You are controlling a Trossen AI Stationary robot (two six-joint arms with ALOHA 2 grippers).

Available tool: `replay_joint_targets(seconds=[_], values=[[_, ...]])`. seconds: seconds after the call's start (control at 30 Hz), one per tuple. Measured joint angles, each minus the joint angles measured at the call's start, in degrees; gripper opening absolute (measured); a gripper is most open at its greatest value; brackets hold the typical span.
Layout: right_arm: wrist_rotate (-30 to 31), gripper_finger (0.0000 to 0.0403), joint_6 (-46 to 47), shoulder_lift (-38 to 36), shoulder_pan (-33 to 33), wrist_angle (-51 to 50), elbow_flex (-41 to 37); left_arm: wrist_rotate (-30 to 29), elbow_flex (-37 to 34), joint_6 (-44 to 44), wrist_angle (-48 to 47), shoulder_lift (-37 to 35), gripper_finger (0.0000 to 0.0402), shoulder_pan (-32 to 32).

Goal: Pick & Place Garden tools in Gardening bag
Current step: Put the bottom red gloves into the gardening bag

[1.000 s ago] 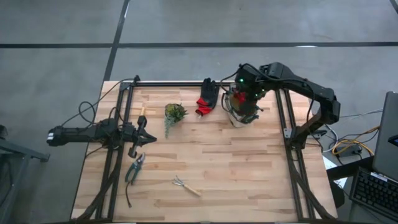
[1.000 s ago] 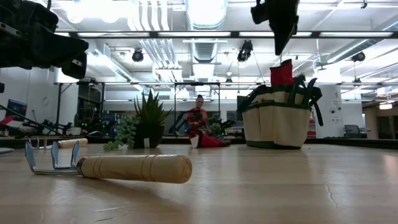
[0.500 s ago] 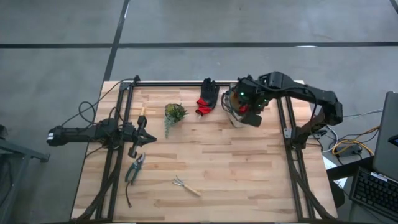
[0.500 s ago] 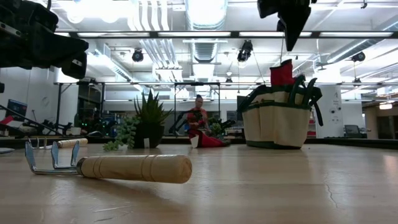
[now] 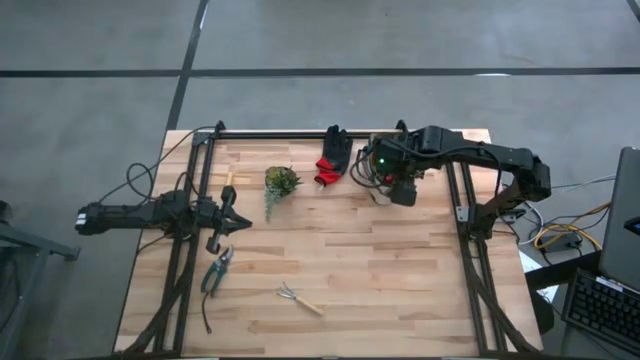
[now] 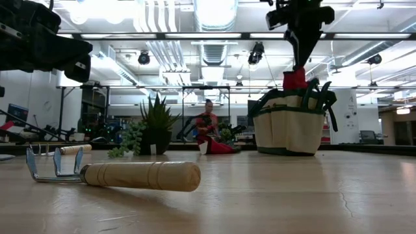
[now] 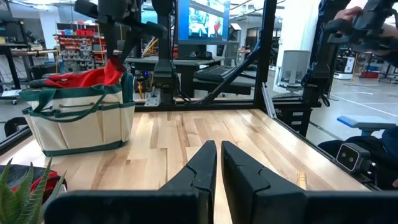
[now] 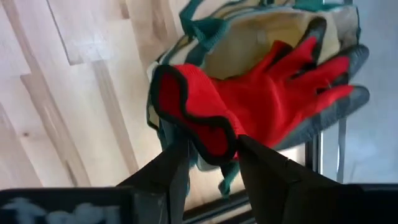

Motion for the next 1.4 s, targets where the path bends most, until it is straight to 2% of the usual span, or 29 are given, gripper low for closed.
replay_joint_targets(seconds=[0.2, 0.4, 0.63, 0.93, 1.1, 1.4], values=[[1.1, 0.0090, -1.8, 0.7, -0.6, 3.0, -4.2, 0.0, 0.0, 0.0, 0.0, 0.0, 0.0028, 0.0], [6.3, 0.0047, -4.9, 0.6, -2.2, 8.8, -7.9, 0.0, 0.0, 0.0, 0.0, 0.0, 0.0028, 0.0], [6.3, 0.0013, -7.1, 1.8, -6.3, 11.2, -10.6, 0.0, 0.0, 0.0, 0.0, 0.0, 0.0028, 0.0], [-2.9, 0.0010, -10.7, 2.8, -10.8, 19.4, -15.4, 0.0, 0.0, 0.0, 0.0, 0.0, 0.0028, 0.0], [-10.3, 0.0009, -12.9, 2.9, -11.8, 23.2, -16.5, 0.0, 0.0, 0.0, 0.0, 0.0, 0.0028, 0.0], [-8.8, 0.0011, -11.7, 1.8, -11.9, 23.4, -9.2, 0.0, 0.0, 0.0, 0.0, 0.0, 0.0028, 0.0]])
